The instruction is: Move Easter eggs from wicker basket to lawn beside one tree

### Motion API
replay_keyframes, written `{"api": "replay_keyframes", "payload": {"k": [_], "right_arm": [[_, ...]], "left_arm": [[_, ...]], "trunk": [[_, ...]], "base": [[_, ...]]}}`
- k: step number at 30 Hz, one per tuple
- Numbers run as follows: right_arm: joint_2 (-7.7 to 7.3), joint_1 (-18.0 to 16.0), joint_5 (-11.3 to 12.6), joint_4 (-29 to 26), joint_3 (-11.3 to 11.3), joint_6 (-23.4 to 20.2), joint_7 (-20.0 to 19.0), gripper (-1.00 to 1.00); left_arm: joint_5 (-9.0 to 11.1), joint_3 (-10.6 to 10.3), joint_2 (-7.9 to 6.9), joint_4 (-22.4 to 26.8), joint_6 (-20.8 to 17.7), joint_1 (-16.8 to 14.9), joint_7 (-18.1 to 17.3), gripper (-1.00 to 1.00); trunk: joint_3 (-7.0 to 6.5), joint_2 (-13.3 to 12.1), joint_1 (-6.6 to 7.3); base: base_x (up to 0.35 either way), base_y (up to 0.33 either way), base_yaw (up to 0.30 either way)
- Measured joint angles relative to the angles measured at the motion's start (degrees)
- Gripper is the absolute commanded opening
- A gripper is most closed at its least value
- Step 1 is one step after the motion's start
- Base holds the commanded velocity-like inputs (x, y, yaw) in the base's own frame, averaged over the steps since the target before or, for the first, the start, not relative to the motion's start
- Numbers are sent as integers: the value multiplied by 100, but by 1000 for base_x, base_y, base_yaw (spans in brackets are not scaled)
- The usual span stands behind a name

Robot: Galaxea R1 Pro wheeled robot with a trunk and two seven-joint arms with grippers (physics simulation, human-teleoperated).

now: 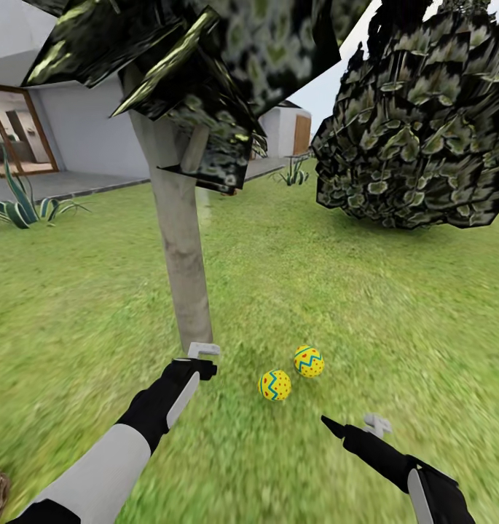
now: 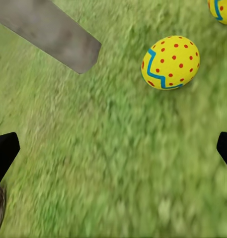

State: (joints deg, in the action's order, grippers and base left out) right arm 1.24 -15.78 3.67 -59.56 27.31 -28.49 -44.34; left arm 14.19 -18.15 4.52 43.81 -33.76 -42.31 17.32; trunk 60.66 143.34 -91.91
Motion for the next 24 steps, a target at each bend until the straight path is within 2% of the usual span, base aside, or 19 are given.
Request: {"api": "replay_keyframes", "payload": {"k": [9,17,24], "right_arm": [[1,0,18,0,13,3,2,100],[3,0,-2,0,9,1,14,100],[3,-1,-22,1,2,-7,25,100]], "left_arm": [[-2,-1,0,-1,0,-1,3,100],[7,-1,0,1,0,0,2,100],[9,-1,-1,1,-1,2,0,100]], "trunk": [[-199,-18,26],[-339,-338,201],[-429,-619,355]], "base": [[0,0,0],[0,0,18],[-6,3,132]]}}
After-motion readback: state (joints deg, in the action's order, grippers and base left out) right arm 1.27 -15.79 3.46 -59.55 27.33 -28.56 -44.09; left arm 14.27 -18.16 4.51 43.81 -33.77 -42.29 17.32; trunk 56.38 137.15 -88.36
